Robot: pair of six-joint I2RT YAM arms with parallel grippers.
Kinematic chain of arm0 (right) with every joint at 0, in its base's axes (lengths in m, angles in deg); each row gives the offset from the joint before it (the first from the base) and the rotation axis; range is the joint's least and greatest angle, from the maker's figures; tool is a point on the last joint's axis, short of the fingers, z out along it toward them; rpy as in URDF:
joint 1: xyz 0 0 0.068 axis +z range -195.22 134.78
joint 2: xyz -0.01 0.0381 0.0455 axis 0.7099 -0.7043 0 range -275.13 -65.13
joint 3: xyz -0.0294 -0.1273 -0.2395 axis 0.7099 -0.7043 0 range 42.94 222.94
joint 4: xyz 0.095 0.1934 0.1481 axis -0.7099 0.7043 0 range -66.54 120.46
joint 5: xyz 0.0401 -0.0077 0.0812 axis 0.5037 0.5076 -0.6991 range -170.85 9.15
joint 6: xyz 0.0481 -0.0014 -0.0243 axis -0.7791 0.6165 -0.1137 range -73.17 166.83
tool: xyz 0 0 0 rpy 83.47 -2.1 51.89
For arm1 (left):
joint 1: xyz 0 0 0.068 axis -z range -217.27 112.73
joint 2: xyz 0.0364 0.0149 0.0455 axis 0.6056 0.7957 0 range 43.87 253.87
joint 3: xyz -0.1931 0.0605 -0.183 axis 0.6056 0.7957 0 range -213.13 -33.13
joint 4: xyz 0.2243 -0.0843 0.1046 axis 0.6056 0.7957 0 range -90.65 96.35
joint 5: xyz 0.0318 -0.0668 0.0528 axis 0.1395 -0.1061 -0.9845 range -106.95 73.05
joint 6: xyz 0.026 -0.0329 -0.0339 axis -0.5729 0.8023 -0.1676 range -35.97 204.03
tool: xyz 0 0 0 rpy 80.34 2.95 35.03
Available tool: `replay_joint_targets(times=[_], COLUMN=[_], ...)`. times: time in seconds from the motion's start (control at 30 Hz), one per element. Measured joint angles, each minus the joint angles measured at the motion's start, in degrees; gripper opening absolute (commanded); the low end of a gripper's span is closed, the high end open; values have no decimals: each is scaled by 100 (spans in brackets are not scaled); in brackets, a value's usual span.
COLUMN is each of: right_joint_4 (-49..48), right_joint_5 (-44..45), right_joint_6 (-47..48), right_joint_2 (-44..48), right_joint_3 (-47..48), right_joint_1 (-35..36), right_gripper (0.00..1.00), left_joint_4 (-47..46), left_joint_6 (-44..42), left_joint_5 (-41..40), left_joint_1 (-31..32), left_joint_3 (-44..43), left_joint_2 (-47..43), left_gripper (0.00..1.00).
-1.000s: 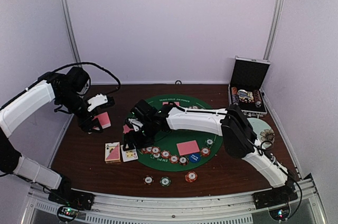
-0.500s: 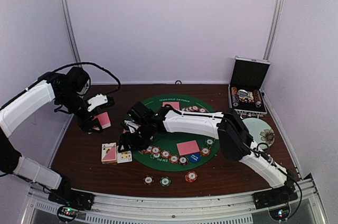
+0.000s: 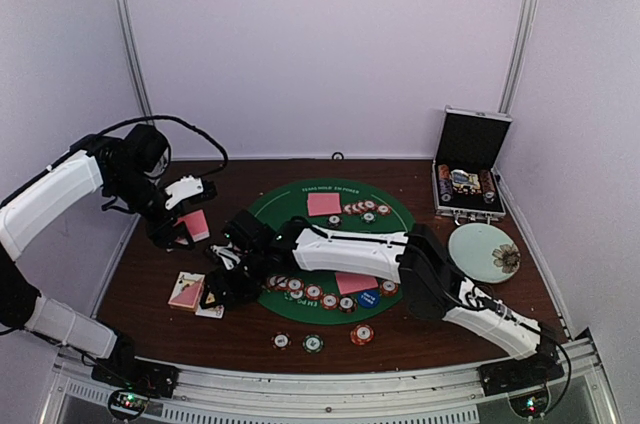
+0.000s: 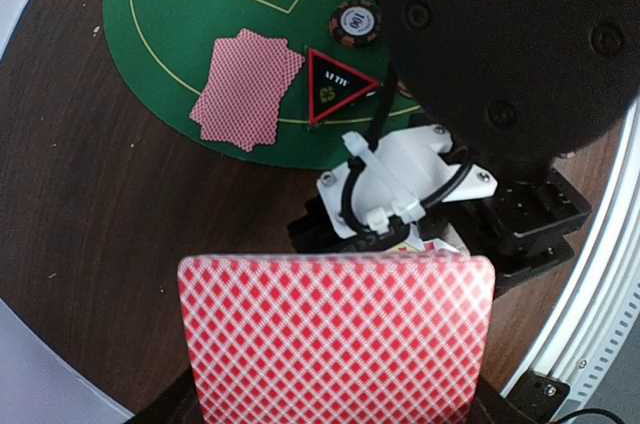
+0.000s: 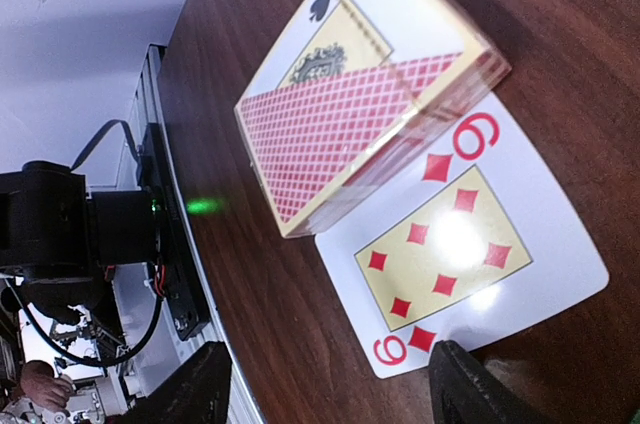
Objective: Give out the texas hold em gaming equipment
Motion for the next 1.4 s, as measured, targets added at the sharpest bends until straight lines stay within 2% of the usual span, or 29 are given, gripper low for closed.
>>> replay_joint_targets(times=[0.17, 0.4, 0.6, 0.73, 0.97, 1.4], right_joint_4=[-109, -1486, -2933, -3965, -4975, -5274], right_joint_5=[-59, -42, -109, -280, -516, -699], right_joint_6=[61, -450, -1187, -1856, -2726, -3292], right_joint_2=[85, 1773, 2874, 2942, 2756, 2227], right_joint_3=[-155, -2924, -4057, -4175, -4179, -3821], right_joint_1=[15, -457, -981, -938, -815, -793], right_gripper=[81, 86, 87, 88, 88, 84], left_joint_4=[11, 33, 31, 17, -33, -136], left_joint_6=[-2, -4, 2, 31, 111, 201], left_joint_5=[0, 24, 151, 170, 184, 197], left_joint_1=[0, 0, 13, 138, 358, 595], left_joint_3=[-127, -138, -138, -138, -138, -138], left_joint_2=[0, 4, 98, 164, 221, 319], left_gripper=[0, 0, 0, 0, 0, 0])
